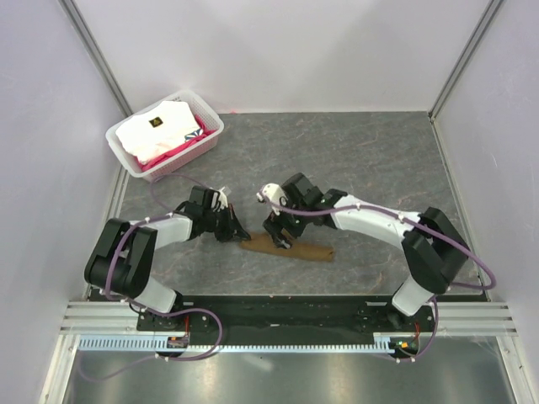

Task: Fold the napkin, place the utensils inside, and roll it up
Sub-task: Roll the napkin with the utensil

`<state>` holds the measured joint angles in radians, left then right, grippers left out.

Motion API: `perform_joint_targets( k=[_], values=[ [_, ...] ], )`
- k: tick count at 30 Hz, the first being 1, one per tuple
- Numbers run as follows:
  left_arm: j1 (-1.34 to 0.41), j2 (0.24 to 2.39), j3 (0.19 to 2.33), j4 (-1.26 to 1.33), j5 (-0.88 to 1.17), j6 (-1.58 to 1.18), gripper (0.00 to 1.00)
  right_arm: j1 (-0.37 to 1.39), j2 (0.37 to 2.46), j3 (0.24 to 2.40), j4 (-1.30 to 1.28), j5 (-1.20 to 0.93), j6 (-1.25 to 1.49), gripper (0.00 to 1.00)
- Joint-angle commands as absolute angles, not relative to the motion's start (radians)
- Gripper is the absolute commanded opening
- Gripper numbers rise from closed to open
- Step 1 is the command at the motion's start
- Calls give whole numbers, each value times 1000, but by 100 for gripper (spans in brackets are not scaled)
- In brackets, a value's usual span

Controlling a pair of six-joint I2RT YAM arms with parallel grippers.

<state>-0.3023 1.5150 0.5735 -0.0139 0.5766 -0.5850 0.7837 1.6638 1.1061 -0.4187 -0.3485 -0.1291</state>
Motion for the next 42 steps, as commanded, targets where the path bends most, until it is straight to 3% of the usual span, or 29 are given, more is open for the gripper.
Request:
perform_joint_targets(
  k=[1, 14, 17, 20, 21, 23, 24, 28, 36, 42],
  values=[
    [-288, 1572, 621, -90, 564, -558, 2, 914, 1611, 1023, -311, -46, -182, 87],
    [-285, 1617, 664, -114, 612, -529, 2, 950, 1759, 1063, -368, -12, -209, 83],
    [-285, 1620, 669, -115, 618, -529, 2, 943, 1795, 1081, -388, -20, -212, 77],
    [-284, 1614, 673, -114, 629, -520, 2, 916, 1810, 1098, -410, -69, -204, 63],
    [-285, 1609, 675, -112, 624, -520, 9, 905, 1815, 1101, -417, -87, -203, 54],
    [-285, 1583, 673, -110, 603, -520, 21, 873, 1819, 1114, -446, -181, -199, 46],
    [-285, 1566, 672, -110, 591, -522, 35, 862, 1833, 1121, -460, -228, -199, 42],
    [-281, 1493, 655, -109, 539, -529, 58, 816, 1887, 1161, -540, -395, -201, 36],
    [-279, 1359, 563, -69, 489, -540, 64, 724, 2002, 1233, -620, -743, -212, 35],
    [-279, 1332, 486, 44, 561, -590, 62, 687, 2061, 1262, -626, -859, -218, 35]
  ],
)
